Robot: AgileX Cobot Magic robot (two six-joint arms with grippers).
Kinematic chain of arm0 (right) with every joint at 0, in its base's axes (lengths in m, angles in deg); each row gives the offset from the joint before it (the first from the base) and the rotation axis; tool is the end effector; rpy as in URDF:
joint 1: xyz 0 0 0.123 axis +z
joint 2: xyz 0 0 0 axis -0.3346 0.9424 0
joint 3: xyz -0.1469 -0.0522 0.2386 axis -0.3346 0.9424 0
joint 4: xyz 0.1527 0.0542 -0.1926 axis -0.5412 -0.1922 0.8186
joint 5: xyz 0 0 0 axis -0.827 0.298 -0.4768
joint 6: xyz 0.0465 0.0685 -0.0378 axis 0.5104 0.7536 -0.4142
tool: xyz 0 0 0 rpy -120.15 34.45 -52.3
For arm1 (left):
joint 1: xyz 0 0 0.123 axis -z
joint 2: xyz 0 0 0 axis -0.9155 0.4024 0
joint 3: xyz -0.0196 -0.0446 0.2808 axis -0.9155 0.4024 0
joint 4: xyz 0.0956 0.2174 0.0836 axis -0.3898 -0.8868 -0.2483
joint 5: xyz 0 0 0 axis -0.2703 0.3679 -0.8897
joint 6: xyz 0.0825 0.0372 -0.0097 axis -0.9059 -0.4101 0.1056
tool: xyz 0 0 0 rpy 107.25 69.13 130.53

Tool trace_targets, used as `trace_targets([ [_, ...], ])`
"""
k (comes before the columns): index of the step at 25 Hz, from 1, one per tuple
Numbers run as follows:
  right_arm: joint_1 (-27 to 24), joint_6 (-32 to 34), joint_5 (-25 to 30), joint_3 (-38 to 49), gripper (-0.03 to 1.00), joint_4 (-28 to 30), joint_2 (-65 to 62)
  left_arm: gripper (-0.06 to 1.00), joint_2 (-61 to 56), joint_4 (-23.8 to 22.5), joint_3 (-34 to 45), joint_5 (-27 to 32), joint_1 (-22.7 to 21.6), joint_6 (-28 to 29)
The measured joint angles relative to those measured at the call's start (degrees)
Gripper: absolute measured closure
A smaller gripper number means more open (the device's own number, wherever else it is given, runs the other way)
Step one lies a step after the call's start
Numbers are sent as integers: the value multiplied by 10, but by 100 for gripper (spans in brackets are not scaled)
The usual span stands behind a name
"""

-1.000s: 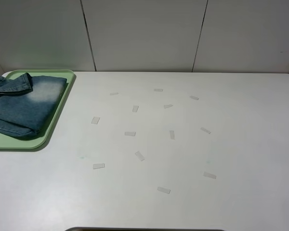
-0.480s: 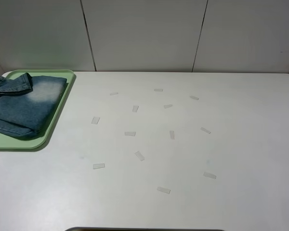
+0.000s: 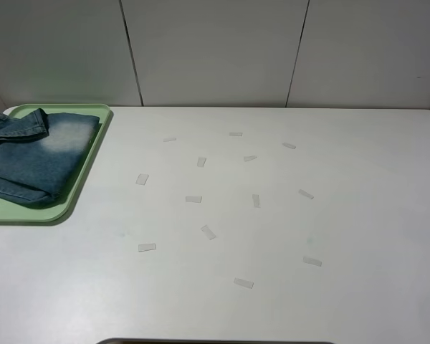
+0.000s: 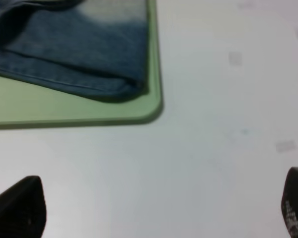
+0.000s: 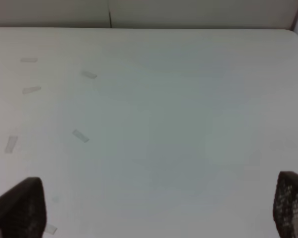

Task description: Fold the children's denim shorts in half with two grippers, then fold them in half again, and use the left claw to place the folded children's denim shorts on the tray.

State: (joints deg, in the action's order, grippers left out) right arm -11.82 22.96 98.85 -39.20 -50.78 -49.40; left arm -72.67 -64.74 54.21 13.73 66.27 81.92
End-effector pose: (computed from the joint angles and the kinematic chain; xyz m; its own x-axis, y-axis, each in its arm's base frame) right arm -0.0026 -0.0077 0.2793 -0.4121 -0.0530 -0.9096 -0.0614 0.9977 -0.0303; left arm -0.0029 -0.0027 0.2729 -0.4569 0.0101 -0.8895 0.0311 0.9995 -0.0046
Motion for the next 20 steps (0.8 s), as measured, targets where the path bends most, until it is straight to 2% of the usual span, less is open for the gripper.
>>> trace_targets([
  [8,0,0,0,0,27,0,0,2,0,24,0,7,38,-33],
  [20,0,0,0,0,27,0,0,2,0,24,0,7,39,-34],
])
